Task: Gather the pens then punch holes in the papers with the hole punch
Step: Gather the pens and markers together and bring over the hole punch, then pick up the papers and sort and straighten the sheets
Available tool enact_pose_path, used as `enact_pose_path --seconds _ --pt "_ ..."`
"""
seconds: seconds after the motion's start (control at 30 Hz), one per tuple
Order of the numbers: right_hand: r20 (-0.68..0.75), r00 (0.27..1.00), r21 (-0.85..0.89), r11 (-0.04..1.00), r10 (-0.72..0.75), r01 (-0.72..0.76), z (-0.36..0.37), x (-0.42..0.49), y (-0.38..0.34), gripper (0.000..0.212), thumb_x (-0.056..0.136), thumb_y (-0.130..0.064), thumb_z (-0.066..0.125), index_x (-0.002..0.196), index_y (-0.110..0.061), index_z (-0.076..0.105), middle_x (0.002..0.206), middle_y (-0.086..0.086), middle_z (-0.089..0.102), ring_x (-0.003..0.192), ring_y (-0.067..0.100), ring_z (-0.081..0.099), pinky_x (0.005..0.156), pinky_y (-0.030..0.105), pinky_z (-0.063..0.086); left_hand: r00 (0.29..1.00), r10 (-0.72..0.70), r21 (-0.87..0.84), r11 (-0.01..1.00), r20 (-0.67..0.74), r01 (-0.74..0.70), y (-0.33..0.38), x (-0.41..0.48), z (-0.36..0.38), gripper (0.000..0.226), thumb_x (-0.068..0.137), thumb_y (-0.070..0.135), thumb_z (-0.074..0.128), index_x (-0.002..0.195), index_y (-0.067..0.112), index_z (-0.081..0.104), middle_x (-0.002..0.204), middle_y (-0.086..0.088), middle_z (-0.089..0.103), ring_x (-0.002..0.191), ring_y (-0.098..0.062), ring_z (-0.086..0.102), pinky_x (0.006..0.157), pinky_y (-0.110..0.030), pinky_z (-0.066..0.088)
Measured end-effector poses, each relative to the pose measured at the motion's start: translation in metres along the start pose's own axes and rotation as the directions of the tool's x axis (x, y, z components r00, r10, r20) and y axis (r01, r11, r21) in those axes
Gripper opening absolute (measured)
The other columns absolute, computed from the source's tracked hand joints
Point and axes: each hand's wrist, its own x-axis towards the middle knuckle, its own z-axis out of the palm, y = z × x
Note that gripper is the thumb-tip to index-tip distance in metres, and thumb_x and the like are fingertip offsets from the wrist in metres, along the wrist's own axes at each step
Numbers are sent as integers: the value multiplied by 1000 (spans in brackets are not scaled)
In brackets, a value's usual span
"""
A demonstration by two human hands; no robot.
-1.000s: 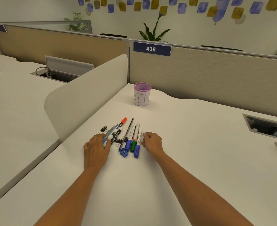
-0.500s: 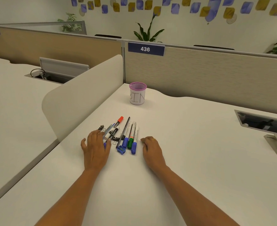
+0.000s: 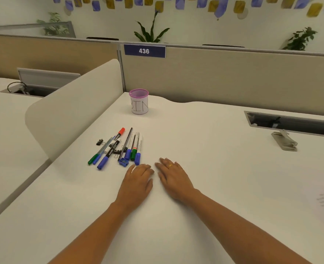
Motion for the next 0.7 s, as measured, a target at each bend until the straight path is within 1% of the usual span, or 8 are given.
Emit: enact_pose_path --seconds 0.03,0.1,0.2,0.27,0.4,0.57,0.7 --pt "10 1000 -11 1000 7 -7 -3 -8 5 45 100 -30 28 144 -23 31 156 -2 23 144 12 17 117 33 10 998 -56 -50 997 31 58 9 0 5 24 81 15 63 104 11 68 112 -6 67 109 -19 63 101 -42 42" --pt "18 999 -10 999 40 -40 -9 -26 16 46 100 -33 28 145 -23 29 156 -2 20 145 12 15 118 33 8 986 -143 -122 981 89 153 27 0 15 33 89 21 56 120 12 60 130 -5 57 126 -17 49 110 -40 28" --pt "6 993 10 993 114 -114 -20 -54 36 50 99 -38 30 146 -22 27 157 -2 18 145 11 12 118 31 6 980 -168 -161 970 111 184 51 2 28 38 93 30 47 129 19 51 141 1 46 134 -12 36 113 -37 18" --pt "-13 987 -2 987 161 -161 -26 -73 50 51 98 -41 31 146 -22 26 157 -2 18 145 11 12 119 31 5 975 -171 -160 968 139 193 70 6 34 39 94 34 44 131 23 48 144 5 41 137 -11 32 114 -37 15" --pt "-33 962 -14 963 269 -270 -41 -110 84 54 98 -43 31 146 -20 24 157 -1 17 145 12 11 119 34 5 966 -153 -207 958 207 197 119 11 45 40 93 37 43 132 26 45 146 8 35 139 -9 25 116 -42 8" --pt "-60 939 -23 940 340 -341 -77 -158 137 55 97 -42 34 146 -18 26 156 2 20 145 15 15 119 36 14 962 -105 -262 950 250 172 191 20 59 41 93 37 44 132 25 44 147 7 33 140 -9 23 116 -44 5" --pt "-106 914 -35 917 392 -397 -113 -208 183 49 98 -36 35 144 -18 30 155 2 23 144 16 18 118 37 15 949 -105 -267 945 297 189 257 23 67 40 93 37 44 131 26 44 147 7 32 140 -10 22 115 -49 3"
